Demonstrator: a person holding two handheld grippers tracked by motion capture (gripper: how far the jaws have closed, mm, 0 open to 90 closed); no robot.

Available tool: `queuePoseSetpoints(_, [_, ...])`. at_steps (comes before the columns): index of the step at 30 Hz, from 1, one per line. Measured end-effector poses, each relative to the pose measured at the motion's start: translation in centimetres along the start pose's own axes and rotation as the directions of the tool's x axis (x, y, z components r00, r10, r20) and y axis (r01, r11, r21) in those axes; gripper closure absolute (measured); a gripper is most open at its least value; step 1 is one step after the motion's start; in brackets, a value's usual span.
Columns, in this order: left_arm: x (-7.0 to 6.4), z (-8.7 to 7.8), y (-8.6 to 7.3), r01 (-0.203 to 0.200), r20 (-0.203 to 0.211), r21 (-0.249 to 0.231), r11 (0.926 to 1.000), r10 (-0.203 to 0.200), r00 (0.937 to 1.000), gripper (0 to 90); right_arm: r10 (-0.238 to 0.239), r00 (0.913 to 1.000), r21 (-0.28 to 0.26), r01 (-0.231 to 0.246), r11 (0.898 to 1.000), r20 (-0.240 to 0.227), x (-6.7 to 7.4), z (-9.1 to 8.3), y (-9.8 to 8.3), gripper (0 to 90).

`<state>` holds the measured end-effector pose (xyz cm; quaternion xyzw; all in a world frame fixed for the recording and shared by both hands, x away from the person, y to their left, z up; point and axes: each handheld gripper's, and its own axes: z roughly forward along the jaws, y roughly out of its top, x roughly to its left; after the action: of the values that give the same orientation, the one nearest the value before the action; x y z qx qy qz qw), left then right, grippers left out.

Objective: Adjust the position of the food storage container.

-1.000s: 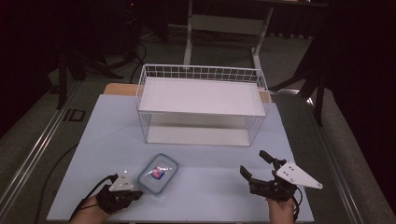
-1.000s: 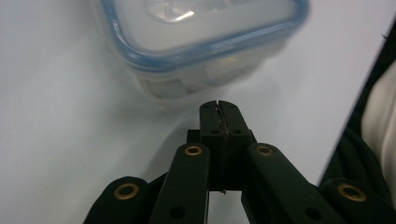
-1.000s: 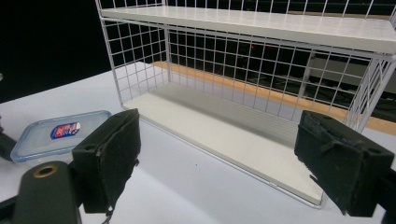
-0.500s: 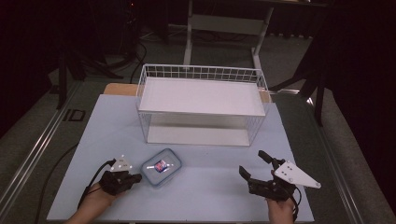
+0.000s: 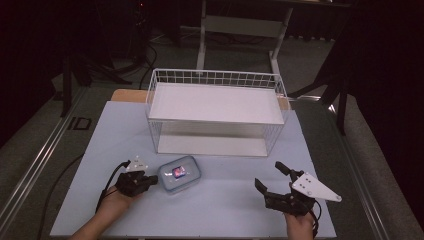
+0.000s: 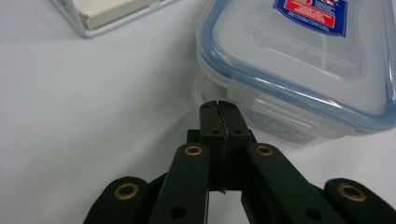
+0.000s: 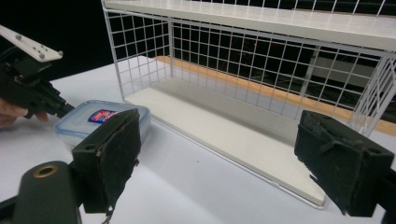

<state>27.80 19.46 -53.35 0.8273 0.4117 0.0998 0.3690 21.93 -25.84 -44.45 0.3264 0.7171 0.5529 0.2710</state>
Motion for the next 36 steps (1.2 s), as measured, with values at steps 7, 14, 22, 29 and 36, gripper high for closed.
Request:
queuePoseSetpoints(7, [0.1,1.1,0.9,0.018,-0.007,-0.018,0.9997,-0.018,0.9998,90.0,0.001,1.0,-0.004,-0.001,1.0,-0.007,0.0,0.0,-0.1,14.5])
queuePoseSetpoints(14, [0.3,2.3,2.0,0.04,-0.007,-0.042,0.9983,-0.04,0.9992,90.0,-0.003,0.9998,0.0,0.003,1.0,-0.018,0.1,0.0,-0.1,14.5])
queuePoseSetpoints(22, [0.2,1.5,1.7,0.068,-0.019,-0.05,0.9964,-0.069,0.9974,90.0,0.002,0.9997,0.007,-0.001,1.0,-0.023,0.1,0.1,-0.2,14.5])
queuePoseSetpoints(29, [-0.7,0.9,1.6,0.063,0.005,-0.051,0.9967,-0.063,0.998,90.0,-0.001,0.9998,0.007,0.001,1.0,-0.021,0.2,0.2,-0.2,14.5])
queuePoseSetpoints(36, [-0.7,2.3,2.6,0.069,0.0,-0.048,0.9965,-0.069,0.9976,90.0,0.001,0.9997,0.01,-0.001,1.0,-0.024,0.2,0.2,-0.2,14.5])
